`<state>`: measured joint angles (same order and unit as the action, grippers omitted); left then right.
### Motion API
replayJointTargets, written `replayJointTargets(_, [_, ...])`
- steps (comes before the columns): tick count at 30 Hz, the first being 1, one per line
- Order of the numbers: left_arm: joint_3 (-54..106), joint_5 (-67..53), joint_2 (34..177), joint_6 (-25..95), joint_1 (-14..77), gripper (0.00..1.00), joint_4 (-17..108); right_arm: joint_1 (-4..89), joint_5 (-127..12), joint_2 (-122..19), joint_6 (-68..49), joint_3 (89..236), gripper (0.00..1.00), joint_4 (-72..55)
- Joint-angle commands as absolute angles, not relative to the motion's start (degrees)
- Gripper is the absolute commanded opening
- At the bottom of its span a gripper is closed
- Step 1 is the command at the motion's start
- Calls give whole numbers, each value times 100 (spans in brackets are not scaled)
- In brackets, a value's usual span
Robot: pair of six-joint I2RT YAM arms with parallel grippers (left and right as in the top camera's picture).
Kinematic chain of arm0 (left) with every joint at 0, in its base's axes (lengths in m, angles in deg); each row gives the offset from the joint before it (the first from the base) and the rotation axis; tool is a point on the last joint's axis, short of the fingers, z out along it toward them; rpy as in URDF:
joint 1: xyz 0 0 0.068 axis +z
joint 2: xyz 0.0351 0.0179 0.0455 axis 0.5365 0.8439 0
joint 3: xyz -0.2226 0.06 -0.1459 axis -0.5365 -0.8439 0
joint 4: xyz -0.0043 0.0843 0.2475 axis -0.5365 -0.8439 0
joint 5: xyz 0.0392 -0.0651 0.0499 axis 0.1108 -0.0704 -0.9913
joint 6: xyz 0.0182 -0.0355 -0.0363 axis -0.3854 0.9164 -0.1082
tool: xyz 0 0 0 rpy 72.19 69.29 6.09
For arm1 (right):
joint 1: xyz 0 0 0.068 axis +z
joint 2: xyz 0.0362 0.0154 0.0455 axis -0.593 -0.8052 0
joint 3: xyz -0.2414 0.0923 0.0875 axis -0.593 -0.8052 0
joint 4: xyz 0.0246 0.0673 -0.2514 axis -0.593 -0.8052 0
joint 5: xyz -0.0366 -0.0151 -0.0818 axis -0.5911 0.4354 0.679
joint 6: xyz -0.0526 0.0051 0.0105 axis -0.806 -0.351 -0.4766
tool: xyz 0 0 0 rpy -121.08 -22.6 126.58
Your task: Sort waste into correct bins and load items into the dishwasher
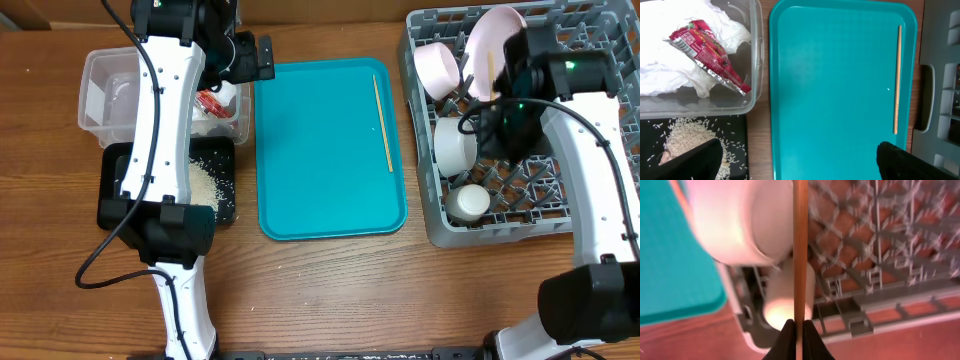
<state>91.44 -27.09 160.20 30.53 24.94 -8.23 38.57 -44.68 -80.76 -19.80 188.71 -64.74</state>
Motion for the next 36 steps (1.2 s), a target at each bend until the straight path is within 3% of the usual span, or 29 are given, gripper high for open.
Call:
replayJointTargets(1, [9251, -2746, 15978, 3053, 2454, 100, -817, 3726, -4430, -8094, -1724, 18377, 4, -6396])
replayJointTargets(5, [9251, -2746, 15978, 3053, 2454, 100, -817, 3590, -4365, -8094, -1497, 17901, 4, -6190])
replayJointTargets(8, [9251, -2748, 15978, 3051, 2454, 100, -817, 3424, -4308, -8094, -1241, 17848, 21, -6188])
replayJointTargets(11, [9251, -2746, 15978, 3053, 2454, 100, -817, 3206, -4315, -8083, -1071, 17888, 31, -6138])
replayJointTargets(19, [9251, -2748, 15978, 3051, 2454, 100, -817, 3123, -4651, -8083, -1016, 18757, 33, -6109])
replayJointTargets(24, [9251, -2748, 15978, 3053, 2454, 100, -817, 3923, -5818, -8085, -1375, 19276, 34, -5034])
replayJointTargets(28, [9251, -2746, 15978, 3053, 2454, 100, -817, 4821, -5539, -8301, -1281, 19243, 50, -4221])
replayJointTargets(36, [9251, -2746, 15978, 3053, 2452, 100, -817, 5957, -4400, -9468, -1447, 19243, 56, -3712])
